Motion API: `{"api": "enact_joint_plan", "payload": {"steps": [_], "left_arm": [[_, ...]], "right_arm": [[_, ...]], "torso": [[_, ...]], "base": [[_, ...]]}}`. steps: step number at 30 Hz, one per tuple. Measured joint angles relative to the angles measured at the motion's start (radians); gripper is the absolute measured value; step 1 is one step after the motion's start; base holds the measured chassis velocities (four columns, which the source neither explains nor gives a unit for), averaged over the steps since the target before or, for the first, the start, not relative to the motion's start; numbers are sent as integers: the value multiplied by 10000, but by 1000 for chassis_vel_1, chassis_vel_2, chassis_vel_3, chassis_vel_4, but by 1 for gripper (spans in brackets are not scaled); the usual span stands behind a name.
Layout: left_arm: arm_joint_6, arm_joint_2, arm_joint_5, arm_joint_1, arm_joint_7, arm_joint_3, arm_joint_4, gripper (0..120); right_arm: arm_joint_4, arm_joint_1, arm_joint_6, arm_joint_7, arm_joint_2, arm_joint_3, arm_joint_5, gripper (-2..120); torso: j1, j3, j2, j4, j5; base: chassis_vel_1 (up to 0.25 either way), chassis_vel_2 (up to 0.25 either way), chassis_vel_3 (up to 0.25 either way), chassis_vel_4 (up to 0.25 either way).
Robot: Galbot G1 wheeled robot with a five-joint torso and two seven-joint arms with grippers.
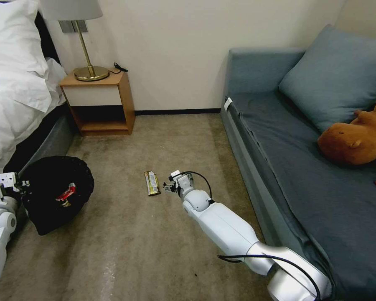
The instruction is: Pick up the trash bin, then pick up the garbage on the floor and place it into the trash bin.
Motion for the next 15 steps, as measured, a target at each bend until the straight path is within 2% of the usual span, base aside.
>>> {"api": "enact_joint_plan", "payload": {"steps": [15], "left_arm": [[-71, -116, 18, 73, 33, -5, 24, 4]], "right_arm": [[-154, -63, 125, -12, 121, 5, -182, 100]], "torso": [[0, 0, -1, 0, 0]], "base": [[0, 0, 0, 0]]}}
